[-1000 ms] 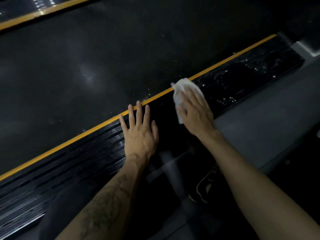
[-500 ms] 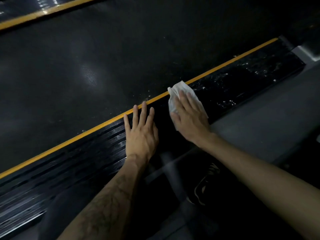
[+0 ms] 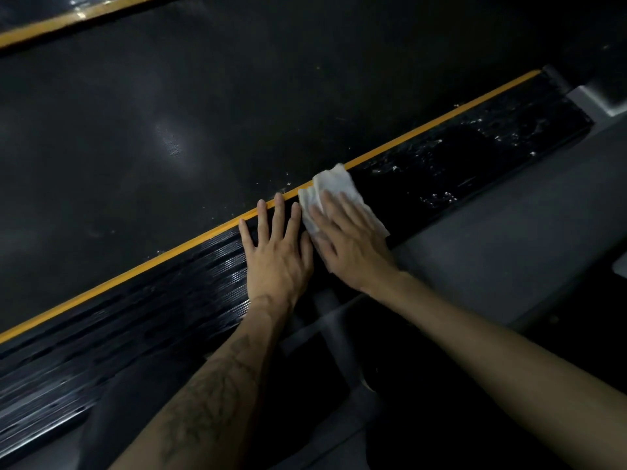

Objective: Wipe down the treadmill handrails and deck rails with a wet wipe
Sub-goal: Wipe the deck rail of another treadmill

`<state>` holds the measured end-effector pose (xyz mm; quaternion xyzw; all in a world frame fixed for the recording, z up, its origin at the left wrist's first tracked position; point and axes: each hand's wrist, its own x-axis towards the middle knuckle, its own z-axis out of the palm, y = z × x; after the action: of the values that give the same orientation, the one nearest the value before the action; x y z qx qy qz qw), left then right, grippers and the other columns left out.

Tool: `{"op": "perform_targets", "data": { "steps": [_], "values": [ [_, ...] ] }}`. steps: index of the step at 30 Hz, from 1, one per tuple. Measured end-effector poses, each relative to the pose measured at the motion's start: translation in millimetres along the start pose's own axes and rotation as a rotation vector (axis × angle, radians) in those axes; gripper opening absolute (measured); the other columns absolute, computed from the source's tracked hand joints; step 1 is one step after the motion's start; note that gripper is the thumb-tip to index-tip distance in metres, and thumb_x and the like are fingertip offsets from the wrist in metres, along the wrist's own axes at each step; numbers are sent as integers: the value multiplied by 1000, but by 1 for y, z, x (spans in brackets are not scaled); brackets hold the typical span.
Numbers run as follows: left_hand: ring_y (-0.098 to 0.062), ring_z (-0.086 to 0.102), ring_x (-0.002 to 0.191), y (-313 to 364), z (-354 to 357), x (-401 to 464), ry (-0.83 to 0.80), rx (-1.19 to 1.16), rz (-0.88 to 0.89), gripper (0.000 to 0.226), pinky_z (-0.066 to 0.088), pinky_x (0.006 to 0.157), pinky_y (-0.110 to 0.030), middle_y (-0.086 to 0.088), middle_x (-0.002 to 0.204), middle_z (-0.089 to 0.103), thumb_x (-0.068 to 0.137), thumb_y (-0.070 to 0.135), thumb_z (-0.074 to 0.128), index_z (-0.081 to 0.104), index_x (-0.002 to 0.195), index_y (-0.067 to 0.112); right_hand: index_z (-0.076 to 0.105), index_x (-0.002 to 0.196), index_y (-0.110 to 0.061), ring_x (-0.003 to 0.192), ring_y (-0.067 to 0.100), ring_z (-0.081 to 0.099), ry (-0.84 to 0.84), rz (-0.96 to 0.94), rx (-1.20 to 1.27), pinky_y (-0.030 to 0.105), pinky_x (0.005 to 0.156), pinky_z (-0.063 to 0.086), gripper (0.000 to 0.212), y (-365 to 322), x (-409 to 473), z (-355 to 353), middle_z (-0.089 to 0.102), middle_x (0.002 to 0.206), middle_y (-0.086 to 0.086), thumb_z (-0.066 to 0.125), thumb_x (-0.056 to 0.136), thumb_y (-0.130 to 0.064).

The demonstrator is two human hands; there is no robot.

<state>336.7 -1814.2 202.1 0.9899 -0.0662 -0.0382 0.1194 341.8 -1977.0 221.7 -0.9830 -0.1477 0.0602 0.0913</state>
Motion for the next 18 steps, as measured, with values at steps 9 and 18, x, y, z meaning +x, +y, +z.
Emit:
{"op": "perform_targets", "data": {
  "steps": [9,18],
  "values": [
    [-27,-11,159,2,0,0,2,11,10,60,-2,126,-59,-3,173,0,108,43,16,14,164,23,21,163,-12,159,29,9,107,245,2,47,128,11,59,18,8,-8,14,170,14,26,110,-36],
    [-27,-10,159,6,-2,2,6,13,18,59,0,127,-59,-4,173,0,109,39,20,16,164,20,14,164,-17,159,24,0,57,238,-10,43,129,6,61,32,6,-14,6,172,8,31,110,-39]
  ]
}}
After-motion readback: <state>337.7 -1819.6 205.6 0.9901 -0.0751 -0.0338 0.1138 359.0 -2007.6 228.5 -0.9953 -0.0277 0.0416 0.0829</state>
